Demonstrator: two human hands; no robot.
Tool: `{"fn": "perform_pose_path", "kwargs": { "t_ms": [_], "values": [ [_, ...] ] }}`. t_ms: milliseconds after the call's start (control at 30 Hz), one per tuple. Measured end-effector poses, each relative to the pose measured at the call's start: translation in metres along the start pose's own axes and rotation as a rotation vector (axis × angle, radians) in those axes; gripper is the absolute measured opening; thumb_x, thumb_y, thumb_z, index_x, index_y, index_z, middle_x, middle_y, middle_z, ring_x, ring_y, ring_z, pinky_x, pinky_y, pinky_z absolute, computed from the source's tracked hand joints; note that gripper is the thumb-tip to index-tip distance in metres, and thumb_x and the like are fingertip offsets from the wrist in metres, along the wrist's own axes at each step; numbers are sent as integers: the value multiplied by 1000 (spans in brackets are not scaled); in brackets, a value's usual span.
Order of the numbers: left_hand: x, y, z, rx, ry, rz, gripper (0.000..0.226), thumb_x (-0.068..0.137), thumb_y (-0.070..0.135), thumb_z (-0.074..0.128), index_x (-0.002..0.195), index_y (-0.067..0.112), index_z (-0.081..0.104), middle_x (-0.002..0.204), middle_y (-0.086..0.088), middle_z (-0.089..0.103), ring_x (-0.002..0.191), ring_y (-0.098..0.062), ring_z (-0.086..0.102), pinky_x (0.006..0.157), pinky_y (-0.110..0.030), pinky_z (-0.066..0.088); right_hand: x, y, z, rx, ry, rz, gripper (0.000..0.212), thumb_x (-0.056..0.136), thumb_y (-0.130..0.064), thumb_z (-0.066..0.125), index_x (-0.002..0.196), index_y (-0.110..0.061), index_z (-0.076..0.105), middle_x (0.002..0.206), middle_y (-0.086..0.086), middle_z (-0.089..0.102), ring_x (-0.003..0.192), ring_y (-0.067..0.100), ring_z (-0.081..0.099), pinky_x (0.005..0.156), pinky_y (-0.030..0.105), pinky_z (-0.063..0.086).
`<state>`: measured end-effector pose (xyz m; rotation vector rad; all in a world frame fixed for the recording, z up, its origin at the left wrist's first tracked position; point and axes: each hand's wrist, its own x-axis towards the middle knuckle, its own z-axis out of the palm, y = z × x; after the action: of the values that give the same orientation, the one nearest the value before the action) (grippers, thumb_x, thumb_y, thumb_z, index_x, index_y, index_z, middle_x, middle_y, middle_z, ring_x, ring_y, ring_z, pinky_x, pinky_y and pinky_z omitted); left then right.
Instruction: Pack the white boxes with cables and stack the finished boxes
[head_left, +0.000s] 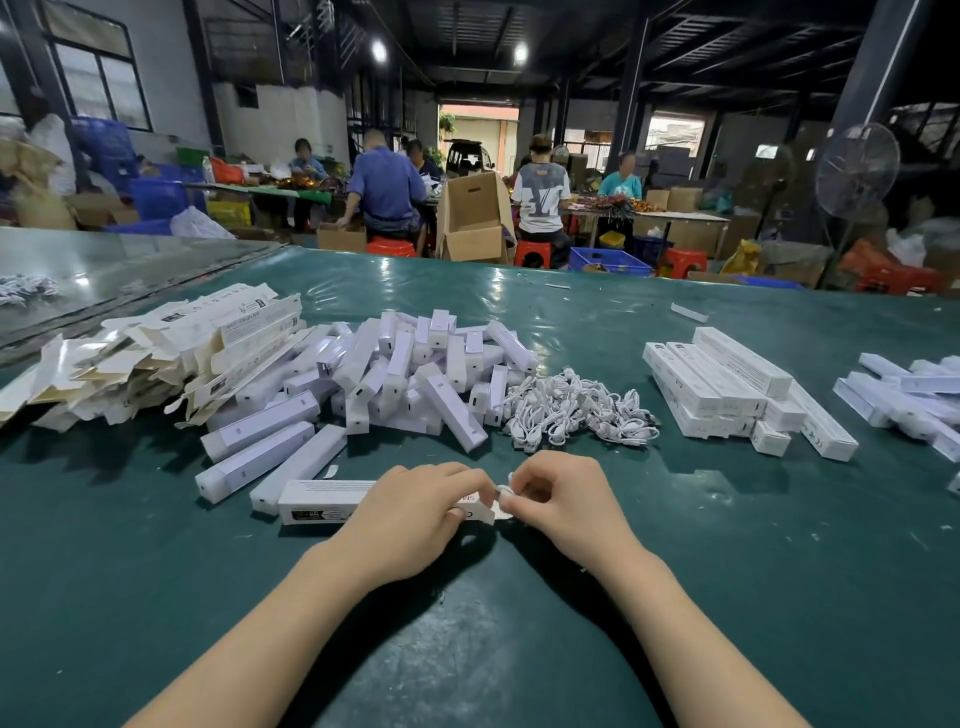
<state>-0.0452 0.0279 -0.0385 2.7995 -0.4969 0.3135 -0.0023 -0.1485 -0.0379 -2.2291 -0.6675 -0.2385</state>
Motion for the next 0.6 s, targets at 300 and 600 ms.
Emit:
{"fn": "perform_pose_path", "kwargs": {
  "t_ms": [300,600],
  "values": [
    [-2,3,-2,-17,42,0,29,87,13,49,108,32,54,115,19,55,100,-11,51,80,-28,35,0,-7,4,-74,-102,-30,10,72,-9,72,78,-14,65,67,-6,56,64,12,48,65,26,39],
    [-3,-1,0,-96,58,-8,35,84,13,52,113,31,47,117,20,58,105,-14,55,84,-32,41,0,-11,16,10,-61,13,14,72,-7,66,78,-20,66,76,-5,68,75,10,60,72,24,46]
  ]
}}
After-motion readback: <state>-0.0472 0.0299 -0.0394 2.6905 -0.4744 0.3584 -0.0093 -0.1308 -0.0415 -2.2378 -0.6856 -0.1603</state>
